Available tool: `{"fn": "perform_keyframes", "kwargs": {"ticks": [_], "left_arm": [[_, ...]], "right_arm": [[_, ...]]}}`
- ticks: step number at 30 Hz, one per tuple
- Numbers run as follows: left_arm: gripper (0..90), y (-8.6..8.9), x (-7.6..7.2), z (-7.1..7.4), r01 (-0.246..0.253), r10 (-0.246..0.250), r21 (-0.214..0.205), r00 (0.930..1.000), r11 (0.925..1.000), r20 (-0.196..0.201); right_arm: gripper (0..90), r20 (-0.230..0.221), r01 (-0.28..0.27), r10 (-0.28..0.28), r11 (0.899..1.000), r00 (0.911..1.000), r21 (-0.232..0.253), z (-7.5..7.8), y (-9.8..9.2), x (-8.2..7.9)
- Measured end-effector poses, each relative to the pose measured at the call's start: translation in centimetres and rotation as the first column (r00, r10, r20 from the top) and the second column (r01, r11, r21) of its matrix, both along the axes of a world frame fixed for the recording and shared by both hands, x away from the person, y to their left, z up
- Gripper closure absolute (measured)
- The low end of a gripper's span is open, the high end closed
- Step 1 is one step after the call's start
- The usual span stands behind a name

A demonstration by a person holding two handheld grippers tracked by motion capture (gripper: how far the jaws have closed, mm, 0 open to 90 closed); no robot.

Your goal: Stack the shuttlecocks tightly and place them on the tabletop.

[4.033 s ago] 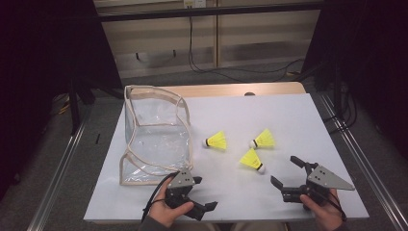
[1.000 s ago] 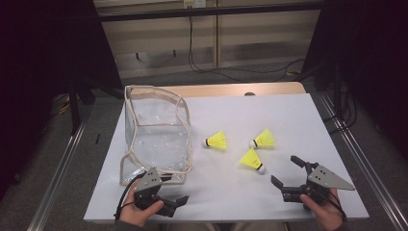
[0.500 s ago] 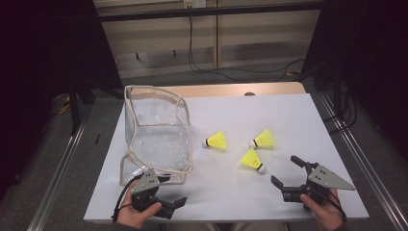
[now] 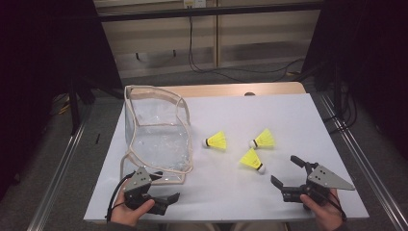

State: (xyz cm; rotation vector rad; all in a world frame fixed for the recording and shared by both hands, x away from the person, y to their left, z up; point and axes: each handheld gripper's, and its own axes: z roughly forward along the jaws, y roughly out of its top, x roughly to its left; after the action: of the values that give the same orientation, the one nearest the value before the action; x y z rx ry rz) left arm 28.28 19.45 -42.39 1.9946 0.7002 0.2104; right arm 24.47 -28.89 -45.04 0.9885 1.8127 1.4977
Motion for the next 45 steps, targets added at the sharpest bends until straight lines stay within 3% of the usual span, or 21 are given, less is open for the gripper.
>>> {"fn": "perform_keyframes", "kwargs": {"ticks": [19,45], "left_arm": [[4.3,1.1,0.6,0.1,-0.046,0.047,-0.021,0.9988,0.9987,0.017],[4.2,2.0,1.3,-0.4,-0.073,0.073,-0.004,0.9971,0.9974,0.022]], "right_arm": [[2.6,0.001,0.0,0.0,1.0,1.0,0.001,0.0,0.0,0.0],[2.6,-0.004,0.008,-0.008,1.0,1.0,0.0,0.0,-0.1,0.1]]}}
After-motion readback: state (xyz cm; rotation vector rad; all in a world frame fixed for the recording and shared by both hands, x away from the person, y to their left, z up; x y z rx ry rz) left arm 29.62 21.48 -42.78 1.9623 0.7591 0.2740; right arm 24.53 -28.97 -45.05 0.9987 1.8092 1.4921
